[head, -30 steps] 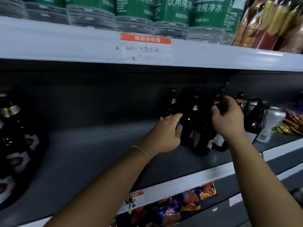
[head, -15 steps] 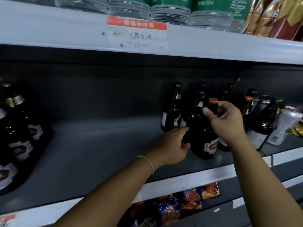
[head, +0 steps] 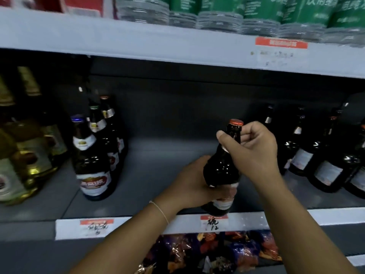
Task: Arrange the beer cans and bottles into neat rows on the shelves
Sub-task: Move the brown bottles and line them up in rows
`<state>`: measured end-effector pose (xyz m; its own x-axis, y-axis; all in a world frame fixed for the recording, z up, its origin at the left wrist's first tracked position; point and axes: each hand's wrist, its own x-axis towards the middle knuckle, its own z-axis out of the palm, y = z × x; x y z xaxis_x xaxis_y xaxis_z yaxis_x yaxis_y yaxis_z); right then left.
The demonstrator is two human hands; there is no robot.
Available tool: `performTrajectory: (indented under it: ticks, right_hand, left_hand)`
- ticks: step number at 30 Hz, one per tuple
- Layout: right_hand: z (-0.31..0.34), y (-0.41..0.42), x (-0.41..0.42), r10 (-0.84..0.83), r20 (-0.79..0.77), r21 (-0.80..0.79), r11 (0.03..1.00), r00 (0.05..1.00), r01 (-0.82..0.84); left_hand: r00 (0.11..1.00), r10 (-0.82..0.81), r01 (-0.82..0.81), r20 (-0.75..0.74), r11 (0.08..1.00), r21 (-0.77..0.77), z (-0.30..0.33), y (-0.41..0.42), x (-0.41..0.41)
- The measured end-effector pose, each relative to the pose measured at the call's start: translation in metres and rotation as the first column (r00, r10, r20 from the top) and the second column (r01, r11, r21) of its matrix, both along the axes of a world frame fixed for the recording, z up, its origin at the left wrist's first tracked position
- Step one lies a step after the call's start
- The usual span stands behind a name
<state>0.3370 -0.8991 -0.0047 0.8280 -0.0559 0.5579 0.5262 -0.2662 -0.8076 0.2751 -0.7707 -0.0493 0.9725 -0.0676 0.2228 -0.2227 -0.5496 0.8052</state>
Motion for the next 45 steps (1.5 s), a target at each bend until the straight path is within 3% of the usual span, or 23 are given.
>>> performTrajectory:
  ticks: [12,23,26,29,32,45]
  right_hand:
    - [-0.011,0.141,-0.055,0.105,-0.066,0.018,0.994,0.992,-0.104]
    - [-0.014,0.172,-0.056,0.172,-0.117,-0.010,0.985,0.978,-0.174]
    - [-0.020,0.154,-0.050,0.351,-0.157,-0.021,0.933,0.923,-0.358]
    - [-0.041,0.136,-0.040,0.510,-0.309,-0.033,0.838,0.802,-0.545]
    - [-0.060,0.133,-0.031,0.565,-0.385,0.013,0.794,0.730,-0.607]
    - [-0.080,0.173,0.039,0.452,-0.320,-0.063,0.867,0.832,-0.495]
  left_hand:
    - [0.959,0.283,-0.281,0.022,0.956,-0.086,-0.030,0.124,-0.056]
    - [0.971,0.235,-0.223,0.054,0.961,-0.162,-0.045,0.153,-0.053]
    - [0.968,0.241,-0.225,0.073,0.957,-0.180,-0.047,0.153,-0.049]
    - [0.965,0.262,-0.259,0.000,0.955,-0.147,-0.048,0.150,-0.042]
    - [0.950,0.309,-0.312,-0.042,0.941,-0.135,-0.049,0.143,-0.034]
    - [0.866,0.497,-0.500,-0.059,0.864,-0.065,-0.058,0.132,0.001]
